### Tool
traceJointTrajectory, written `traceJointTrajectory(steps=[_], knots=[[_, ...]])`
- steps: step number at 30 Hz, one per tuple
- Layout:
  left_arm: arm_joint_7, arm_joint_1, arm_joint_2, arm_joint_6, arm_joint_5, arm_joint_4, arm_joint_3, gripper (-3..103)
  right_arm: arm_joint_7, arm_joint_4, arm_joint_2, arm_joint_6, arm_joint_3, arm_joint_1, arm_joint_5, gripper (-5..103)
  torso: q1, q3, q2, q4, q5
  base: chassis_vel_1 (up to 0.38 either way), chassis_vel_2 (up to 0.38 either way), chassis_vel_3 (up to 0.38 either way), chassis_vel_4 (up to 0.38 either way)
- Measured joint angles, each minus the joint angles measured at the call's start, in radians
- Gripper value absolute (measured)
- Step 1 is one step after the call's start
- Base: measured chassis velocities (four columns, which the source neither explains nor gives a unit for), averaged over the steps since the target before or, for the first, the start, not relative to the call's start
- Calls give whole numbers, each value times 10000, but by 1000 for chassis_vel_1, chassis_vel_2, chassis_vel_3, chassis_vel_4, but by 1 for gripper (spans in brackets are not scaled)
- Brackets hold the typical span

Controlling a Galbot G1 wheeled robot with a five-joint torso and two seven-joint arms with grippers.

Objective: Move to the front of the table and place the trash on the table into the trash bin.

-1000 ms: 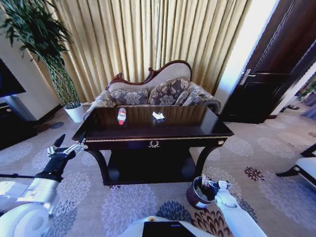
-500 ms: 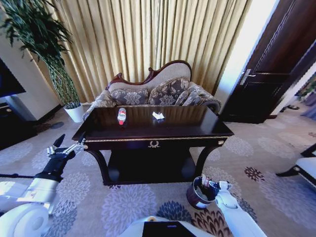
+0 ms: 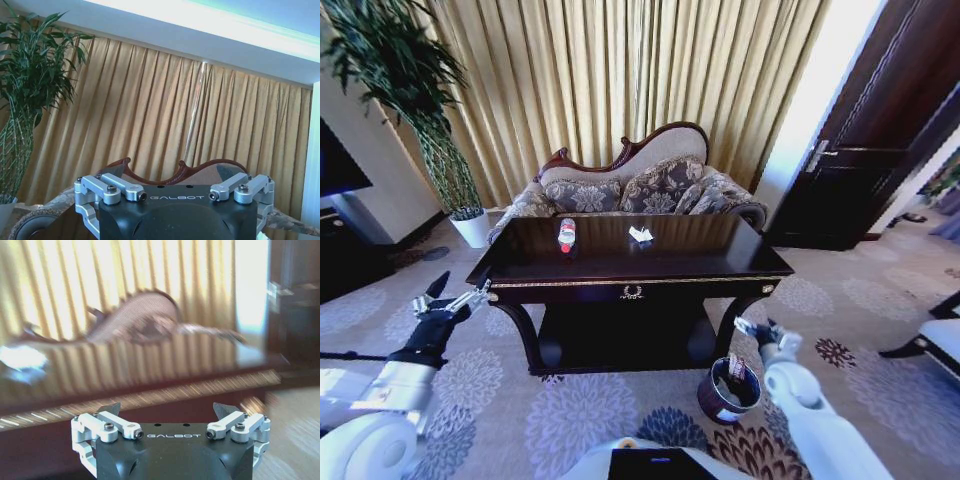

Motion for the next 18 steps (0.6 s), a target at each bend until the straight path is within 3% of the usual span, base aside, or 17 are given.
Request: traceJointTrajectory(steps=[8, 18], knots=[[-1, -3, -4, 9, -1, 3, 7, 100, -255, 3091, -134, -122, -240, -610, -201, 100, 0, 0, 0, 0, 0, 0, 0, 0, 0], [3, 22, -13, 10, -11, -14, -23, 100, -220, 4000, -503, -195, -459, -1023, -550, 100, 0, 0, 0, 0, 3, 0, 0, 0, 0]])
